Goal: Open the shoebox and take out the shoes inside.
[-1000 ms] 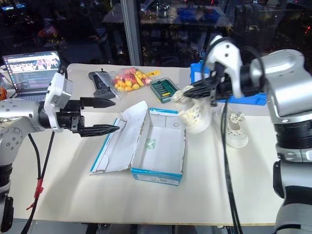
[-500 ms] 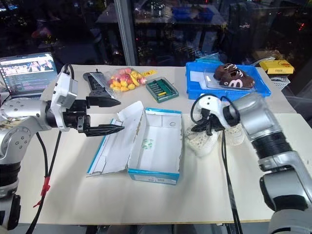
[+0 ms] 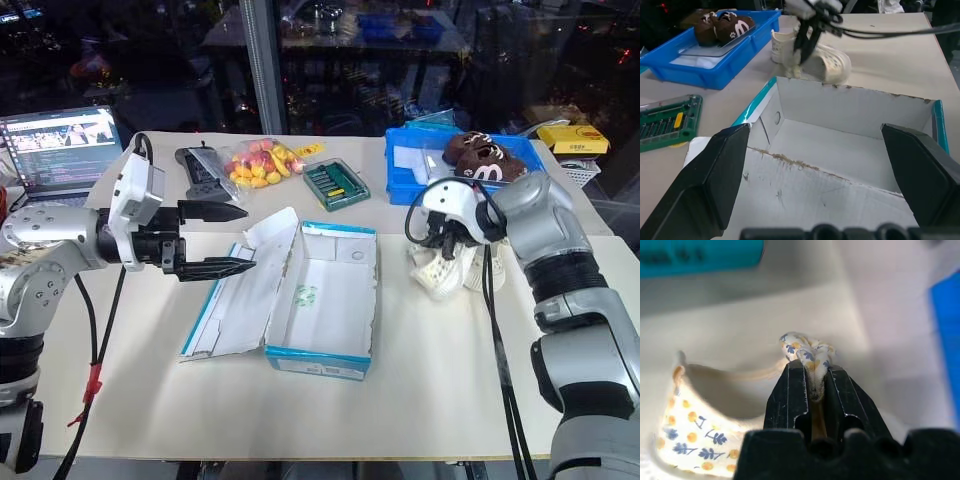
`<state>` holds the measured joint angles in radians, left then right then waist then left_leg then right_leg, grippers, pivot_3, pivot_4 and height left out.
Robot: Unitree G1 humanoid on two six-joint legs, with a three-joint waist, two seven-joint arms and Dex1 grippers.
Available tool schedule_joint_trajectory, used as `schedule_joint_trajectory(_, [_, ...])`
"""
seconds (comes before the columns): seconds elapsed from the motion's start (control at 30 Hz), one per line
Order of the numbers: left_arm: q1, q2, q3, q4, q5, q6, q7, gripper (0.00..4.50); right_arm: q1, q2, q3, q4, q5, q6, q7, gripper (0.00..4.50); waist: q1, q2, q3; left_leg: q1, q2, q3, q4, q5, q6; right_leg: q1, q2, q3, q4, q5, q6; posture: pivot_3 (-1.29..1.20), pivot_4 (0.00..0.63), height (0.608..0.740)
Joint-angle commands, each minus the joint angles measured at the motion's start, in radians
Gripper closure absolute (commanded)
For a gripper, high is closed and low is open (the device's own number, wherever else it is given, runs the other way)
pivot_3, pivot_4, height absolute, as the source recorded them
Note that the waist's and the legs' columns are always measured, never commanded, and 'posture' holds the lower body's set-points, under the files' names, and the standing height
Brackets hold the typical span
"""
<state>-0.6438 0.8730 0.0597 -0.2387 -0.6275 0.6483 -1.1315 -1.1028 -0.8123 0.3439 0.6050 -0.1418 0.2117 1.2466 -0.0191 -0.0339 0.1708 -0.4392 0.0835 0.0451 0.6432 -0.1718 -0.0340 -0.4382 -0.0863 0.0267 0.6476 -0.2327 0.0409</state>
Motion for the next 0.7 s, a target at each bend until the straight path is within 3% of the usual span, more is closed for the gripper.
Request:
schedule_joint_trajectory(0.03, [-0.022,-0.004,0.004,-0.010,0.005,-0.021,-0.002,0.00,-0.057,0.036,-0.051,-0.115,0.035,0.038,0.005,4.43,-0.001,0.000,0.000,0.000,0.000,0.000,0.000,0.000,0.000,0.000,0.000,0.000,0.000,0.000,0.000,0.00,0.150,0.739])
schedule_joint_trajectory(0.43, [-0.014,0.006,0.013,-0.020,0.002,-0.010,-0.005,0.00,0.019,-0.010,-0.084,0.229,-0.036,-0.131,-0.157,4.43,0.016,0.000,0.000,-0.001,0.000,0.000,0.000,0.000,0.000,0.000,0.000,0.000,-0.001,0.000,0.000,0.00,0.150,0.739])
schedule_joint_trajectory(0.7, [-0.035,0.009,-0.001,0.005,0.012,-0.018,-0.023,0.00,0.068,-0.047,-0.132,0.221,-0.014,-0.134,-0.164,4.43,0.001,0.000,0.000,-0.001,0.000,0.000,0.000,0.000,0.000,0.000,0.000,0.001,0.000,0.000,0.000,0.00,0.150,0.739])
